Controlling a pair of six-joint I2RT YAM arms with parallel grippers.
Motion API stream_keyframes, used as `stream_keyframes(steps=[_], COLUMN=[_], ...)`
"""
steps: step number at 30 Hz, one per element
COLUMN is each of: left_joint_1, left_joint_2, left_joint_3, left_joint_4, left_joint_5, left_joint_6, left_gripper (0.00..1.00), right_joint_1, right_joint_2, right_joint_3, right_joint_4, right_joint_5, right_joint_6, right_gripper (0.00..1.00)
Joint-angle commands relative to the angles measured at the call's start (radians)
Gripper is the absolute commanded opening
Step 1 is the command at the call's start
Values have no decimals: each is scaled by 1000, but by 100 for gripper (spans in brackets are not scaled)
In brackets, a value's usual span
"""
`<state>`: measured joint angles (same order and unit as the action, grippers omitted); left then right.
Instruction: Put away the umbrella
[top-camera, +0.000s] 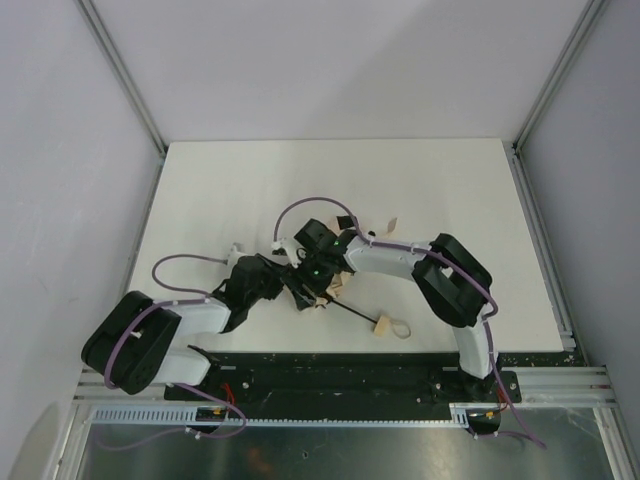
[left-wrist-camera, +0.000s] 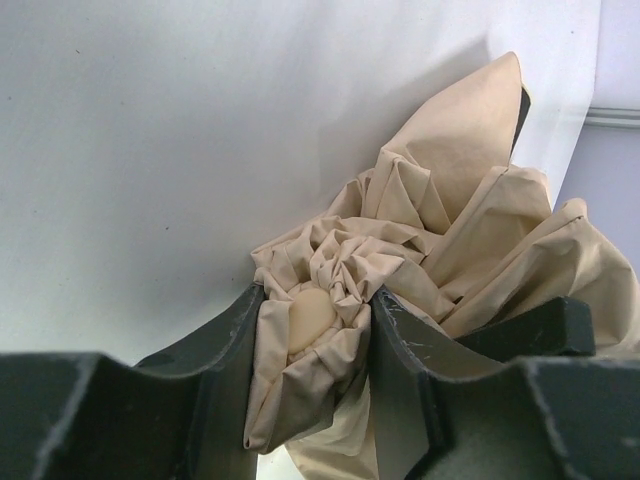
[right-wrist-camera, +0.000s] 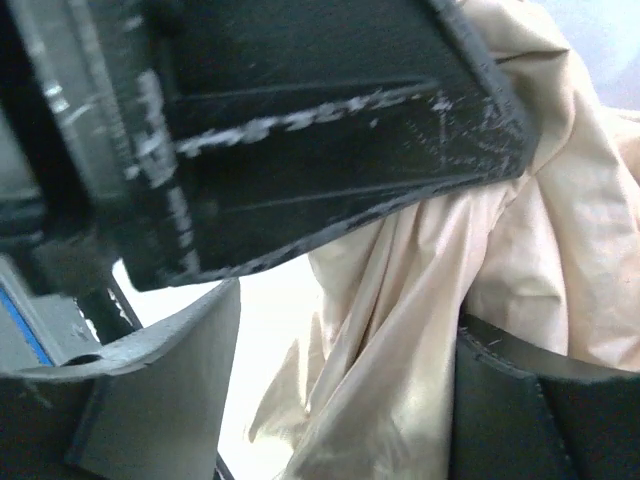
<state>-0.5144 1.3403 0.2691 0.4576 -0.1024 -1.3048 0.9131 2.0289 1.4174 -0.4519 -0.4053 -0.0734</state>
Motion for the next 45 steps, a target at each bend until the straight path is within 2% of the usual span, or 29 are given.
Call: stream_keyframes(steps=[1,8,12,15,19,27,32,35,37,41,45], left_joint_1=[-10,-10,-9,-9,-8,-6,-6,-6,-3,8,15], left_joint_2=[9,-39,-75,-76,-45,-9,0,17,24,29,27], left_joint_3=[-30,23,82,124,163,176,190,210,223,240,247], left_joint_4=[-192,-367,-518,-589,-661,-706,-731,-753,-768,-784,-788], left_joint_5=[-36,-20,7,29,39,55,52,61,63,66,73], left_joint_6=[125,95,79,69,54,16,8,8,12,18,21], left_gripper=[0,0,0,0,0,0,0,0,0,0,0], right_joint_1=[-3,15,95,169,263,400,393,380,376,366,326], right_joint_2=[-117,-391,-549,-598,-558,-352,-238,-196,-182,-178,-155], right_joint_3=[-21,-138,-287,-392,-474,-487,-480,-469,-465,-450,-423], right_joint_4=[-43,3,166,313,472,709,732,676,626,520,408], right_joint_5=[182,308,473,591,724,915,916,919,929,941,902], right_joint_6=[35,61,0,-25,-50,-119,-135,-127,-111,-86,-56], right_gripper=[73,84,89,89,84,74,74,73,69,56,34])
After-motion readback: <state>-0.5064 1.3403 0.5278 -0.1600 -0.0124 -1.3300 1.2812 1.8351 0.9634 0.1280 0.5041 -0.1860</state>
